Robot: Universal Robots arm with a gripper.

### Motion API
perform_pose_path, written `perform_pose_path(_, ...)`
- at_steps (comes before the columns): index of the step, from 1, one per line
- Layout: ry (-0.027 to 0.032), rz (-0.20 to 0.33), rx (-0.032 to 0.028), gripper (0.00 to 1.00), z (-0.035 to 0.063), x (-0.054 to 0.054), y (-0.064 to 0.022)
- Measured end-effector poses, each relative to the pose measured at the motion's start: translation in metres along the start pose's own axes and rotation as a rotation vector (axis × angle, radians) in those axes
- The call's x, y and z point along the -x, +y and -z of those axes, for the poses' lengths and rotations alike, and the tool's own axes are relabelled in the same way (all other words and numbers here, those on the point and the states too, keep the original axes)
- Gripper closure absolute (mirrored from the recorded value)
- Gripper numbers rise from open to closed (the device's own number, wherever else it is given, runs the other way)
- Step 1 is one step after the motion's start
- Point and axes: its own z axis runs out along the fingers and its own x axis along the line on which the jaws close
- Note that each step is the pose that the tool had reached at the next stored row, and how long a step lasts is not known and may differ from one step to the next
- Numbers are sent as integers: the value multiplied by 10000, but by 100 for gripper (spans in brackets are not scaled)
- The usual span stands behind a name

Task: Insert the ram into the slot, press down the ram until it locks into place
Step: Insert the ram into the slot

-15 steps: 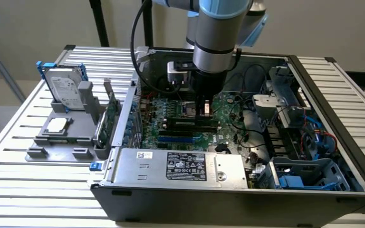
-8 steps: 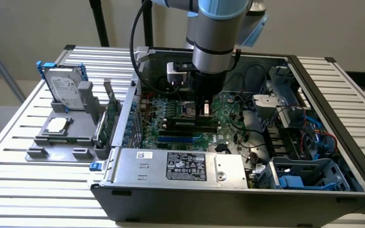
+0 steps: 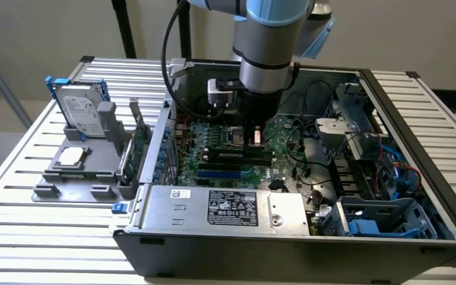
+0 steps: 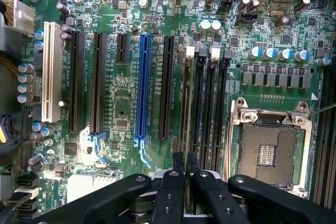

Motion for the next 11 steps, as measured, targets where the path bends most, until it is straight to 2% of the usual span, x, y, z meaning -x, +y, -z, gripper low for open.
perform_pose_path(11,1,0,-22,87,-36,1,6)
